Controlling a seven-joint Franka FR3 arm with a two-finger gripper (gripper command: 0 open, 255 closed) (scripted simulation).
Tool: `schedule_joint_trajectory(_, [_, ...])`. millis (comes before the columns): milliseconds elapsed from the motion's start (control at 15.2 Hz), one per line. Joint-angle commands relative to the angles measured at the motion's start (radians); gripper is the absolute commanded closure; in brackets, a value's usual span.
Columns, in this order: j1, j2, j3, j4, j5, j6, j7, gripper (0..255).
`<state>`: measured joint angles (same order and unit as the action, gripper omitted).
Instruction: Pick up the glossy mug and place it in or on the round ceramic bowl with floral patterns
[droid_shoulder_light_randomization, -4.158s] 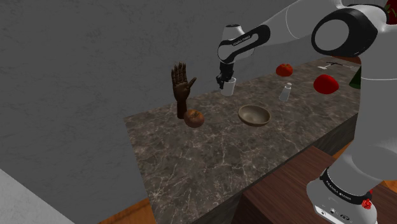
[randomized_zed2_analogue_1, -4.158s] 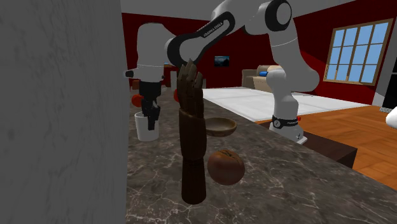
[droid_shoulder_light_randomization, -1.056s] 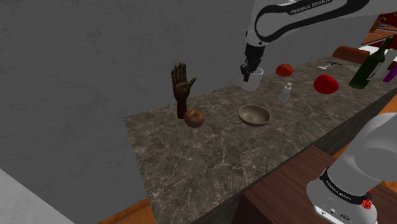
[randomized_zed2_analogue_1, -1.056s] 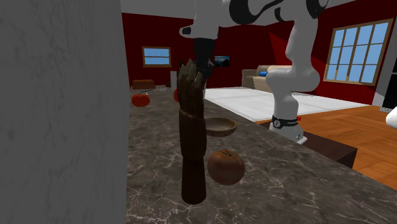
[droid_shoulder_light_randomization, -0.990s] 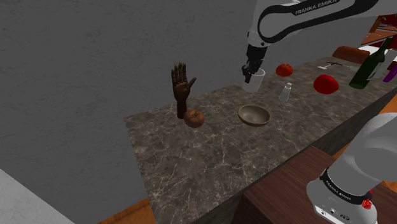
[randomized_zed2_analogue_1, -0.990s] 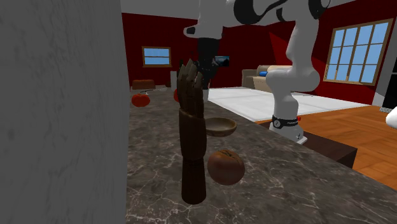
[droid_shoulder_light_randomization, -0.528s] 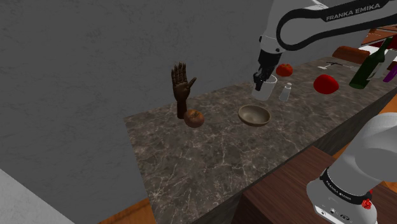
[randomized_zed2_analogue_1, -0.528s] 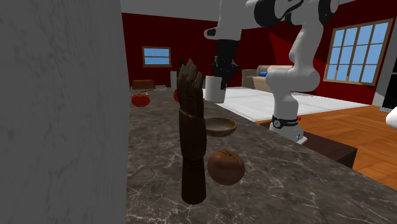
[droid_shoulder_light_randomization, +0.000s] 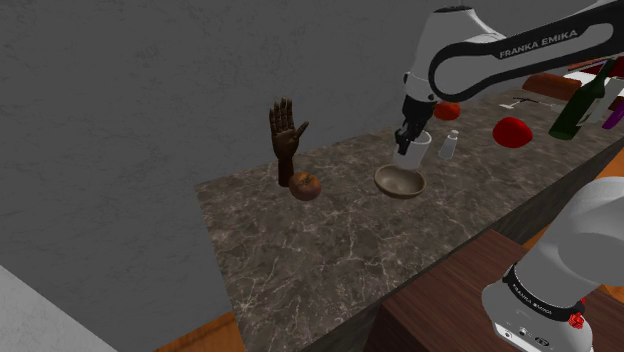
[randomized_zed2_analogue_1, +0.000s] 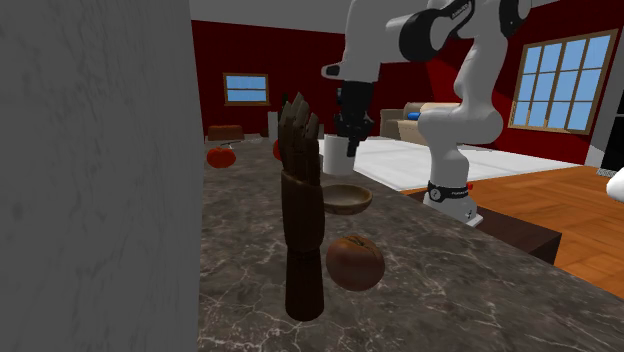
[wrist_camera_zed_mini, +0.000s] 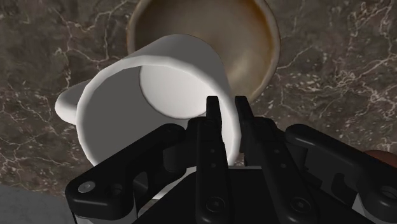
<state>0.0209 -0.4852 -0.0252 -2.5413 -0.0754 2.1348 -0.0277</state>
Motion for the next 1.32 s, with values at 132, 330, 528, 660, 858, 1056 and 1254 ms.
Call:
schedule_joint_trajectory(132, [-0.001, 0.019, -0.001, -0.041, -0.003, 0.061, 0.003, 255])
schedule_joint_trajectory(330, [-0.002, 0.039, -0.002, -0.067, -0.005, 0.107, 0.006, 255])
schedule_joint_trajectory(528, [-0.003, 0.052, -0.002, -0.082, -0.007, 0.134, 0.007, 255])
schedule_joint_trajectory(660, [-0.003, 0.052, -0.002, -0.081, -0.007, 0.134, 0.007, 255])
schedule_joint_trajectory(858, [-0.003, 0.052, -0.002, -0.081, -0.007, 0.134, 0.007, 255])
schedule_joint_trajectory(1056, [-0.003, 0.052, -0.002, -0.081, -0.007, 0.134, 0.008, 0])
schedule_joint_trajectory(1254, [-0.003, 0.052, -0.002, -0.081, -0.007, 0.134, 0.008, 0])
